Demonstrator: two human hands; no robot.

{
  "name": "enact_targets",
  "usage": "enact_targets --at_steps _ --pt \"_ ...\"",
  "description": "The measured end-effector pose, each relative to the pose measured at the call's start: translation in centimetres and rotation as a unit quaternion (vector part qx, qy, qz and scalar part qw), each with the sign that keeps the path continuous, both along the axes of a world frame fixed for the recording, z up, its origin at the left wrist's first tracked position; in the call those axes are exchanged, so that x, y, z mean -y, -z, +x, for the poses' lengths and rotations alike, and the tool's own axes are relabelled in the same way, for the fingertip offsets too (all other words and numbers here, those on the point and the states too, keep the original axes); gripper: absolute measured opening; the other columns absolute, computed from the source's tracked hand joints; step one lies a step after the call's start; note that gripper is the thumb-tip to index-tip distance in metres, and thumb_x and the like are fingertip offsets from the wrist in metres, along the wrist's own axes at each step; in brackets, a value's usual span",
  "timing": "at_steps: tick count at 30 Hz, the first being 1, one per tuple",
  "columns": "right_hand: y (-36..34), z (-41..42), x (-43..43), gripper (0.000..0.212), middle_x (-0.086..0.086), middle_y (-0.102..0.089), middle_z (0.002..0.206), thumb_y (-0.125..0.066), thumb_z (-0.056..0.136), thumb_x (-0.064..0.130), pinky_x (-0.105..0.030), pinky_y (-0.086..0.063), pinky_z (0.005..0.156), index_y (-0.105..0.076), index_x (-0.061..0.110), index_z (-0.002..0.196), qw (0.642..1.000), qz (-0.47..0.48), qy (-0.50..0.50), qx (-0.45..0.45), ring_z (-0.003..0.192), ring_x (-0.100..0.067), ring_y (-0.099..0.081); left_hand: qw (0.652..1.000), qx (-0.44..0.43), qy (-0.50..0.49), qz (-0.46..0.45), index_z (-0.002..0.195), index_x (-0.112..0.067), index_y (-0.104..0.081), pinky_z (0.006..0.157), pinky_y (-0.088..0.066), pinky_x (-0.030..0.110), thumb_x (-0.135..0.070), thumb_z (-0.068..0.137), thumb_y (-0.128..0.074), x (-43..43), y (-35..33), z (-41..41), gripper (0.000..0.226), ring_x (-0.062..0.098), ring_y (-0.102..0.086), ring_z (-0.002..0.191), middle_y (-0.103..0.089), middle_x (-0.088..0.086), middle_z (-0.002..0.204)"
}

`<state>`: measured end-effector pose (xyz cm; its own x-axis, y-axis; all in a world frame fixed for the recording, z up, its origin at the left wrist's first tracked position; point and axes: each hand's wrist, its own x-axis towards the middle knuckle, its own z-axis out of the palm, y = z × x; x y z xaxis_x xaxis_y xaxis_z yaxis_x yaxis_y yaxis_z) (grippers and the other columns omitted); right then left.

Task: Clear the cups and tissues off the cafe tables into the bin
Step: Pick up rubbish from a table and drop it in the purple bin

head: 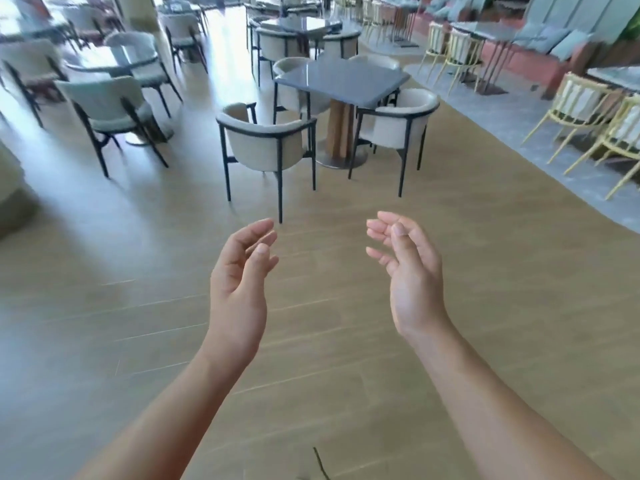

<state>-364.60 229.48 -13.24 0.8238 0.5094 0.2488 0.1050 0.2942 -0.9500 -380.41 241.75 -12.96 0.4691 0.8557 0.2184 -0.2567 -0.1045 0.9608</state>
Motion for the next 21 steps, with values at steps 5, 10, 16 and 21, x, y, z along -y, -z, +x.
enact_targets --at_steps 5,10,16,21 --pt "0.6 -0.2 -8.8 0.042 -0.001 -0.075 0.114 -0.059 0.089 0.053 -0.042 -0.055 0.095 -0.070 0.022 0.115 0.998 -0.008 -0.064 -0.005 0.118 -0.020 -0.067 0.998 -0.004 -0.064 -0.012 0.125 -0.018 -0.065 0.102 -0.054 0.043 -0.024 0.098 -0.048 -6.8 0.8 -1.8 0.033 0.014 -0.063 0.126 -0.068 -0.009 0.128" --pt "1.6 1.1 -17.9 0.041 0.002 -0.075 0.110 -0.058 0.089 0.053 -0.041 -0.055 0.095 -0.070 0.022 0.114 0.993 -0.008 -0.114 0.004 0.116 -0.018 -0.068 0.994 0.000 -0.109 -0.017 0.123 -0.018 -0.066 0.101 -0.054 0.042 -0.024 0.097 -0.049 -14.1 1.3 -1.5 0.031 0.015 -0.063 0.125 -0.068 -0.006 0.128" --pt "3.3 5.0 -30.3 0.038 -0.003 -0.073 0.110 -0.059 0.090 0.052 -0.042 -0.056 0.093 -0.071 0.023 0.112 0.986 -0.004 -0.166 0.001 0.114 -0.021 -0.067 0.989 -0.002 -0.148 -0.003 0.119 -0.023 -0.066 0.099 -0.054 0.041 -0.022 0.097 -0.049 -25.2 2.0 1.3 0.028 0.018 -0.064 0.125 -0.069 -0.003 0.128" --pt "2.8 9.6 -42.3 0.037 -0.004 -0.073 0.110 -0.060 0.090 0.051 -0.045 -0.056 0.093 -0.072 0.022 0.111 0.980 0.000 -0.198 -0.008 0.112 -0.020 -0.068 0.983 -0.008 -0.181 0.000 0.122 -0.021 -0.066 0.100 -0.053 0.041 -0.023 0.098 -0.047 -35.4 1.4 5.4 0.030 0.018 -0.062 0.127 -0.068 -0.004 0.130"
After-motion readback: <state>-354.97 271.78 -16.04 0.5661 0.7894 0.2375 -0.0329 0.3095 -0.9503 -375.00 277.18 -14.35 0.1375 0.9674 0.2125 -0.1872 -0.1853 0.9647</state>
